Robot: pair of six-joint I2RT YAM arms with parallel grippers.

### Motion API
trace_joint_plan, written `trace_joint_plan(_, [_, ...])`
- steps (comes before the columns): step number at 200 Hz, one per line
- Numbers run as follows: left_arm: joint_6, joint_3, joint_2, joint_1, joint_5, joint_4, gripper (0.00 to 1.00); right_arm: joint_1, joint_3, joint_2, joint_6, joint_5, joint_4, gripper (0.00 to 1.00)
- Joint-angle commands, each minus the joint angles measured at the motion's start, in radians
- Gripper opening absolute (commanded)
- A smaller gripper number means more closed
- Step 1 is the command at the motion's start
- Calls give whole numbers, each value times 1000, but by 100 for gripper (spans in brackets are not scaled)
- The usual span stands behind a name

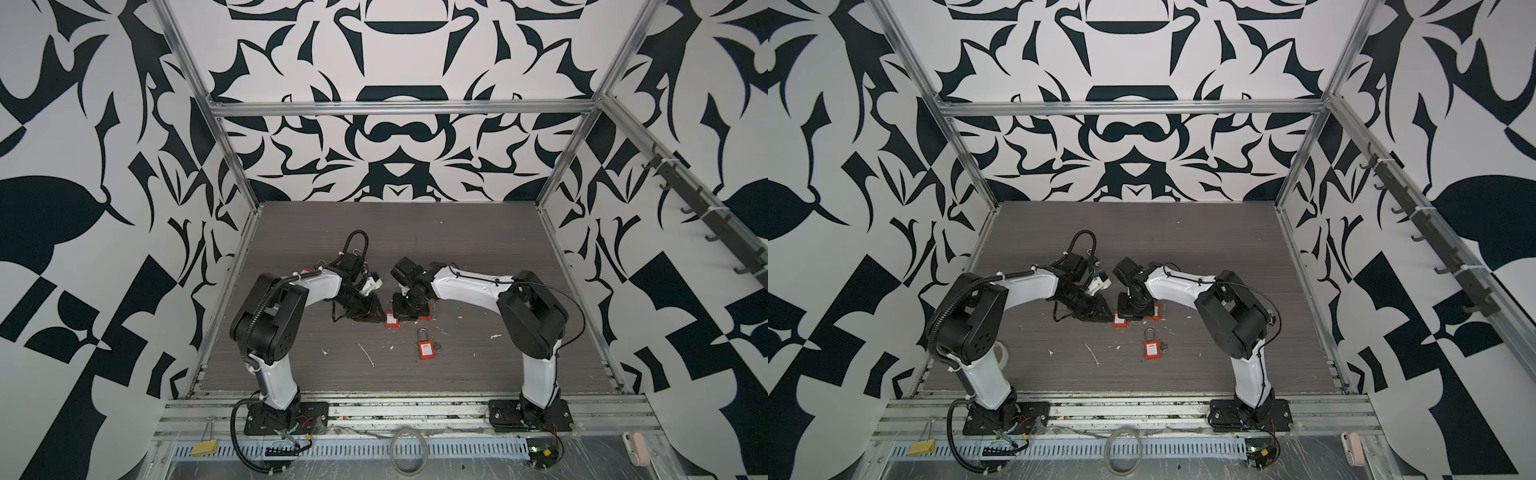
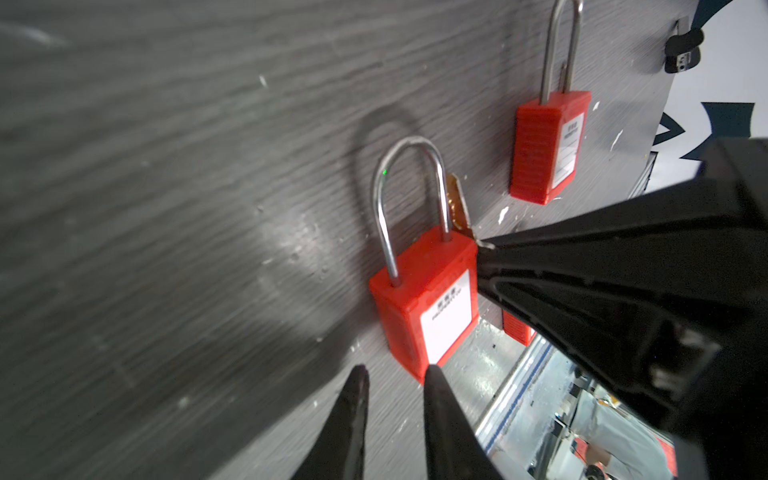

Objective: Lock with the key

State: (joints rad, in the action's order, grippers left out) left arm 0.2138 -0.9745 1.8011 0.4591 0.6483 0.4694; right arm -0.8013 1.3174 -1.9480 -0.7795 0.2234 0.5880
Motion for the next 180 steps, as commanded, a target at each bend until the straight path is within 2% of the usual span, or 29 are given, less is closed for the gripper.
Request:
trace_joint_plan(1, [33, -20, 12, 6, 57, 4, 27, -3, 26, 8, 29, 8, 14, 7])
trace_joint_plan(16, [49, -19, 10, 6, 81, -16, 27, 1, 26, 12, 38, 7, 19, 11])
trace_joint_plan(39, [44, -38, -24, 5, 58, -5, 27, 5, 23, 36, 65, -35, 49, 23])
trace_joint_plan(67, [8, -74, -109, -16, -18, 52, 29, 7, 29, 90, 115, -116, 95, 35])
trace_joint_plan(92, [-52, -120, -190, -52, -99, 131, 32, 7, 64, 124, 169, -176, 141, 41])
trace_joint_plan(129, [-147, -177, -300, -169, -237, 196, 34, 7, 70, 175, 225, -238, 135, 53])
trace_joint_plan(154, [-205, -235, -331, -288, -369, 233, 40, 7, 58, 188, 255, -254, 133, 55])
trace_joint_plan(180, [-236, -299, -298, -389, -471, 246, 41, 3, 26, 207, 260, -269, 97, 56])
